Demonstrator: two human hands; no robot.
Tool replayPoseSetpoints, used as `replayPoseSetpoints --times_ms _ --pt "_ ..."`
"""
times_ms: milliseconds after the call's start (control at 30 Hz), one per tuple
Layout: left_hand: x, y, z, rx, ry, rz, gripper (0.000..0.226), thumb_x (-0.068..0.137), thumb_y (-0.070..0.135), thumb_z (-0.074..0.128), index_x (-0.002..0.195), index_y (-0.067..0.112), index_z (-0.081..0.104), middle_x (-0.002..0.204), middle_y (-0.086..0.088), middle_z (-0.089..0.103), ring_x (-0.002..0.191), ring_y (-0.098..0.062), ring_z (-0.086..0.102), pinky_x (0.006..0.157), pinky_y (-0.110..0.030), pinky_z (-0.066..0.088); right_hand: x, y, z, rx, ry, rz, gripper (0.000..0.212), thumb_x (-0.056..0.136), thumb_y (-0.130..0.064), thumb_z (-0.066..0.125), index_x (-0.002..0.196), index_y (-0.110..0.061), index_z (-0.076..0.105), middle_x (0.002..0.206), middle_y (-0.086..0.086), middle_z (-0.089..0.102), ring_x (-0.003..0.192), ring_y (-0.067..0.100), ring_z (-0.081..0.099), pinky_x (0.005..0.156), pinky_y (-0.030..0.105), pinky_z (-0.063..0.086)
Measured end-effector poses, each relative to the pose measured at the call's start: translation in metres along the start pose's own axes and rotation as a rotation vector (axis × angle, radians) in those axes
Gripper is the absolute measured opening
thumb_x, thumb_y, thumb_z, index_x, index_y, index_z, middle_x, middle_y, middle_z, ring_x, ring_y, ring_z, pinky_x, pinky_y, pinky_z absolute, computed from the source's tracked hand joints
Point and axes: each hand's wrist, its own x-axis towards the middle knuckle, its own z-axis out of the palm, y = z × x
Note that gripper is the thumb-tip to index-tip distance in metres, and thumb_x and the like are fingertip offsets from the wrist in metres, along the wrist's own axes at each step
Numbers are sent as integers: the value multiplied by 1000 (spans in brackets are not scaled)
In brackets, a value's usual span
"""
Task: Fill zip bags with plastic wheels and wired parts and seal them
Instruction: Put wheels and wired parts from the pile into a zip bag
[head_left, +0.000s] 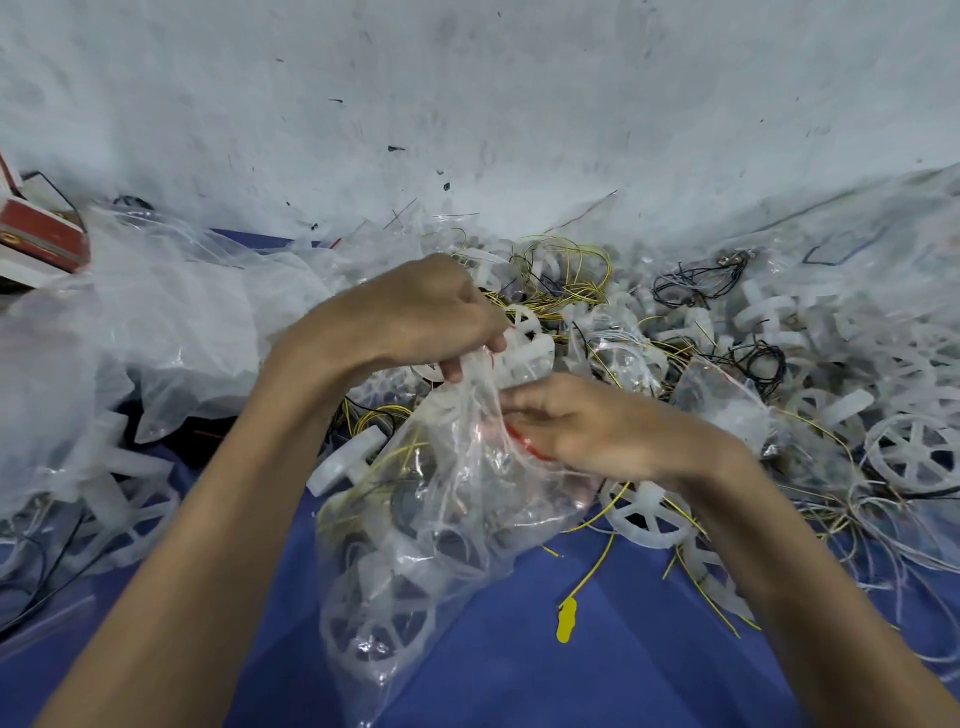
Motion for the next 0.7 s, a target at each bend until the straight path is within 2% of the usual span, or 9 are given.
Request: replayPoseSetpoints --times_ms 67,133,200,233,300,367,467,567,700 --pt "-2 -1 -3 -67 -38 42 21 83 20 56 83 11 74 80 -12 70 45 1 52 70 -25 40 -5 0 -5 250 -19 -61 25 96 -27 46 109 -11 60 98 17 67 90 24 64 85 37 50" --pt "-2 -2 -4 -124 -53 75 31 71 22 62 90 -1 72 85 -19 67 56 -10 54 56 -20 43 -9 3 -11 434 -89 -22 47 85 -55 35 112 -24 58 99 -8 69 97 9 65 86 21 51" --pt "5 -1 -3 -182 -110 10 38 71 19 62 97 -9 66 82 -18 65 57 -19 56 49 -16 45 -11 4 -12 297 -209 38 62 72 -76 19 111 -44 56 109 -29 62 108 -10 54 99 17 39" --pt "7 -1 -2 -185 -148 -52 30 79 15 61 97 -8 66 74 -14 64 53 -19 57 46 -14 45 -11 3 -12 152 -263 25 58 69 -81 19 99 -50 57 102 -36 60 103 -16 53 98 16 36" --pt "10 -7 -5 -108 -202 -62 21 81 18 63 96 4 68 60 -4 63 51 -11 60 49 -14 45 -10 3 -10 -156 -305 -17 47 76 -75 36 68 -33 56 65 -28 56 64 -14 52 70 5 37" --pt "11 -21 -10 27 -272 94 24 75 29 60 93 18 71 74 -4 66 70 -10 61 64 -19 44 -13 8 -14 -231 -237 -74 43 85 -55 50 58 -21 46 49 -14 44 46 -1 42 48 10 33" --pt "11 -35 -5 148 -276 199 13 93 30 57 86 23 65 88 -3 64 84 -12 57 74 -20 42 -17 12 -27 20 -64 -140 29 84 -42 53 70 -18 61 57 -10 53 55 -1 47 57 16 36" --pt "13 -36 -5 69 -118 307 22 88 39 50 78 21 57 86 -1 56 81 -9 54 73 -24 43 -25 21 -43 233 90 -277 22 86 -15 60 69 -24 70 59 -14 62 56 -6 54 57 11 42" --pt "4 -30 -25 -297 108 620 24 94 44 45 82 43 66 103 4 61 98 -3 58 86 -22 46 -27 36 -62 529 371 -400 10 77 -28 69 69 -24 71 62 -15 62 59 -2 57 59 11 45"
